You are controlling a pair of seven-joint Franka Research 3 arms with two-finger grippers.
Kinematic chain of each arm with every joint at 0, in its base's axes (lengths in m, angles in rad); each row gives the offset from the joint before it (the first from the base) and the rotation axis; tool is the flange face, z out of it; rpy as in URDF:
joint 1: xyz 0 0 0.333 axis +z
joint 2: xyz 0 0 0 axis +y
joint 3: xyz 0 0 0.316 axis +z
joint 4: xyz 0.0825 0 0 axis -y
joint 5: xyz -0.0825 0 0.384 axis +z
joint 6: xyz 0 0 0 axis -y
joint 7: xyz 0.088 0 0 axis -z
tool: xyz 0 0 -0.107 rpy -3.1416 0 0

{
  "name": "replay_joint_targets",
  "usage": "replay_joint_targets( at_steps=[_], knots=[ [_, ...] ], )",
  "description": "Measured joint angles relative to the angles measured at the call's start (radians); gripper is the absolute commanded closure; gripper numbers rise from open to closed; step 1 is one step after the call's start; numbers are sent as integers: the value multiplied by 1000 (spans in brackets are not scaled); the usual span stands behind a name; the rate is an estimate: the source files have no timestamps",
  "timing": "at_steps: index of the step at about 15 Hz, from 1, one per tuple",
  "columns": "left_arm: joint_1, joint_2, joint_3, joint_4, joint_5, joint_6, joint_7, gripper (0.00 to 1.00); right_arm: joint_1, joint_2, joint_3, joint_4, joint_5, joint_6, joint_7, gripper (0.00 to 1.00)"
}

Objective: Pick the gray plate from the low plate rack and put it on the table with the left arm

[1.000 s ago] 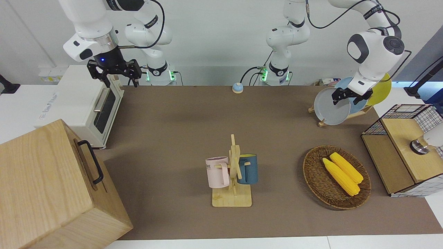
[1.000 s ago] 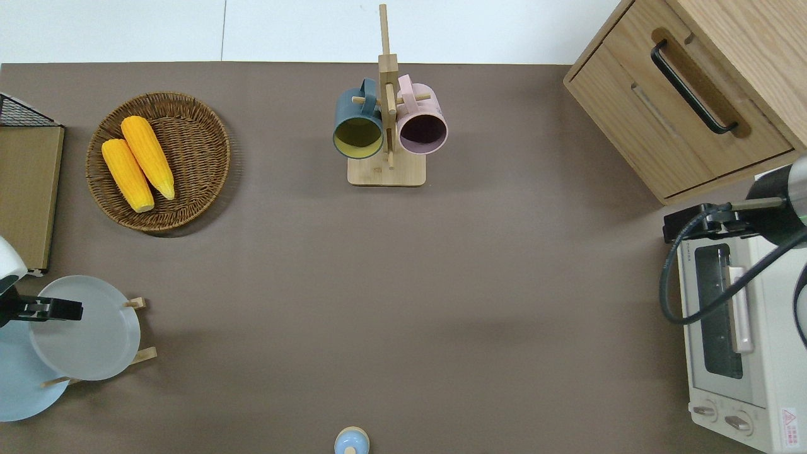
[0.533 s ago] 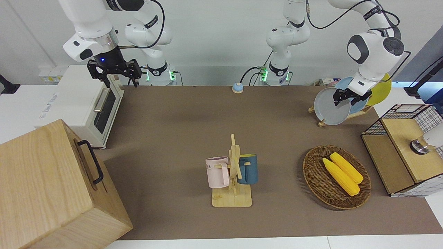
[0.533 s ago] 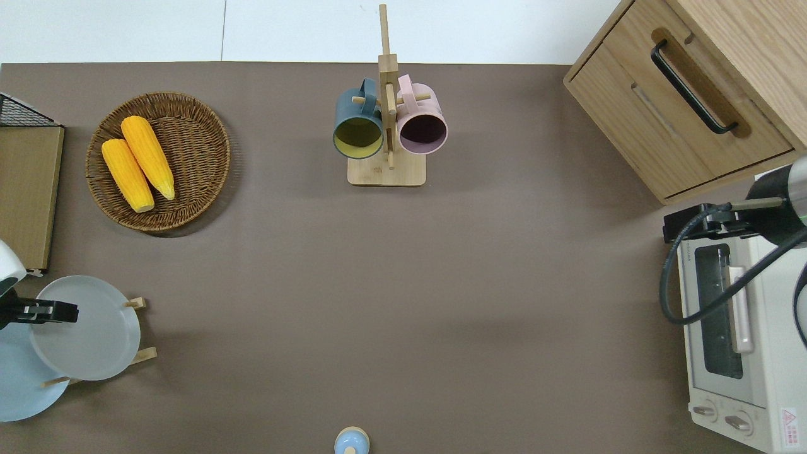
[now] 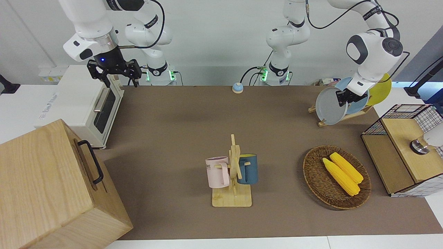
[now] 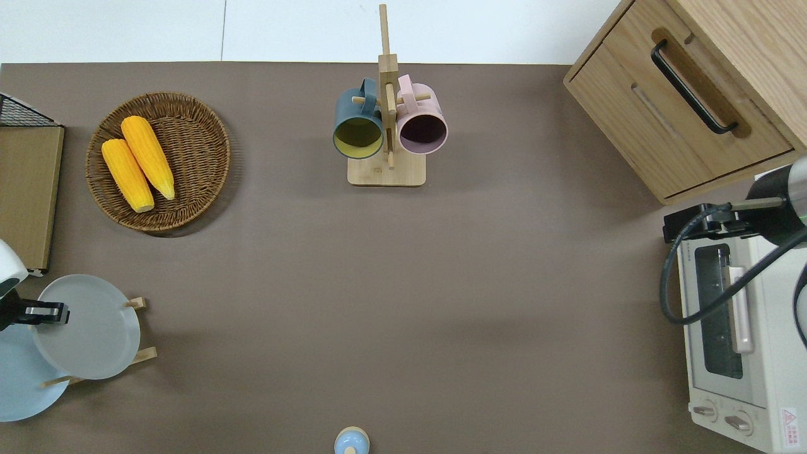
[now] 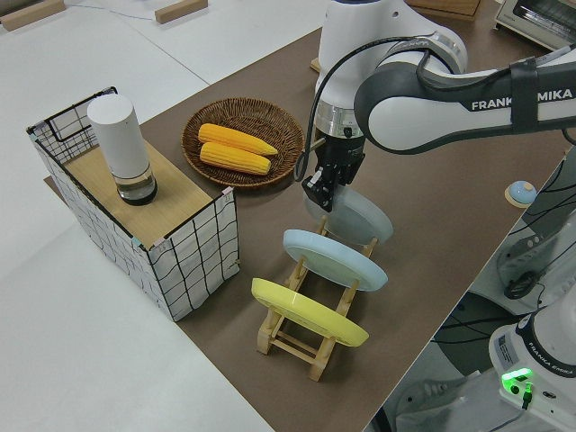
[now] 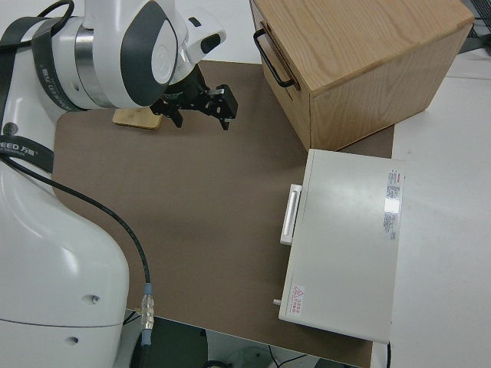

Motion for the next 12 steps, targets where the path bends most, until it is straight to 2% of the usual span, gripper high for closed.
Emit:
replay_joint_targets(
  at_steps=[6, 12],
  knots=[
    [-2, -10, -11, 14, -5, -35, -12, 1000, 0, 0, 0, 0, 0, 0, 0, 17],
    [-2, -44, -30, 188, -2, -293, -29, 1000, 0, 0, 0, 0, 0, 0, 0, 17]
  ],
)
